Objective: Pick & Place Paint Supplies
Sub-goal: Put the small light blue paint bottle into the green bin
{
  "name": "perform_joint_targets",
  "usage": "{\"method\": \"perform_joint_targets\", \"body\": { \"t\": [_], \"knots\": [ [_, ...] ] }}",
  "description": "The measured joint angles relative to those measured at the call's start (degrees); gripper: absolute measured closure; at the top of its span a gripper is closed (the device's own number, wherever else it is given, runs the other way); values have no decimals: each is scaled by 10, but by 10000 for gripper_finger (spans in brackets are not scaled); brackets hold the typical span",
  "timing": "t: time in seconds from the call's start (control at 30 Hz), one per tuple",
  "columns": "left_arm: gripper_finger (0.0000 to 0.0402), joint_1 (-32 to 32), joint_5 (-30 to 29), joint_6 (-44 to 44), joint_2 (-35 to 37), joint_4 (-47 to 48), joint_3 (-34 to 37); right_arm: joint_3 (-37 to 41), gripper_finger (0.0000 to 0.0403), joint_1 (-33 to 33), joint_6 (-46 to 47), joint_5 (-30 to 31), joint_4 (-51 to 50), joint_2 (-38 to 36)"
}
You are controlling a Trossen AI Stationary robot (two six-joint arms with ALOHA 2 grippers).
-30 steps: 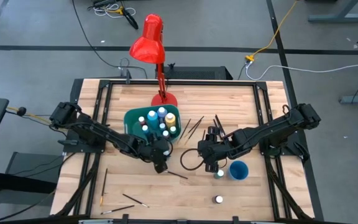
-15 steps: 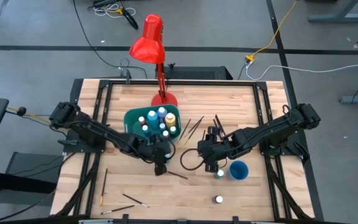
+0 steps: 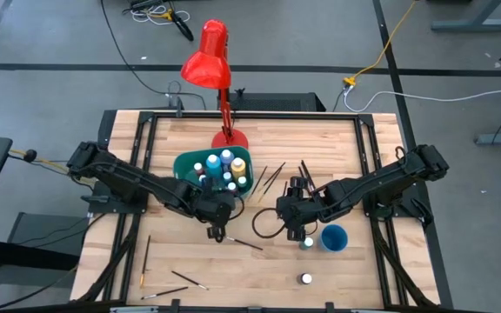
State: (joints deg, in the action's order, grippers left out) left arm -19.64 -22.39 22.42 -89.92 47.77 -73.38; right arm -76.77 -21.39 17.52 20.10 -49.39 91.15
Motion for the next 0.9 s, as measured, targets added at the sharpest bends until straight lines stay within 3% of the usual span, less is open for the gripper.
{"method": "perform_joint_targets", "body": {
  "t": [0.33, 0.5, 0.7, 0.9],
  "knots": [
    [276, 4, -55, -9, 98, 81, 0, 0, 151, 0, -6, 0, 14, 0],
    [255, 32, -66, -9, 133, 69, 48, 0, 151, 0, -7, 0, 28, 0],
    [276, 67, -50, -38, 146, -81, 154, 0, 151, 0, -21, 0, 33, 0],
    [267, 98, -28, -51, 146, -212, 241, 0, 151, 0, -22, 0, 37, 0]
  ]
}}
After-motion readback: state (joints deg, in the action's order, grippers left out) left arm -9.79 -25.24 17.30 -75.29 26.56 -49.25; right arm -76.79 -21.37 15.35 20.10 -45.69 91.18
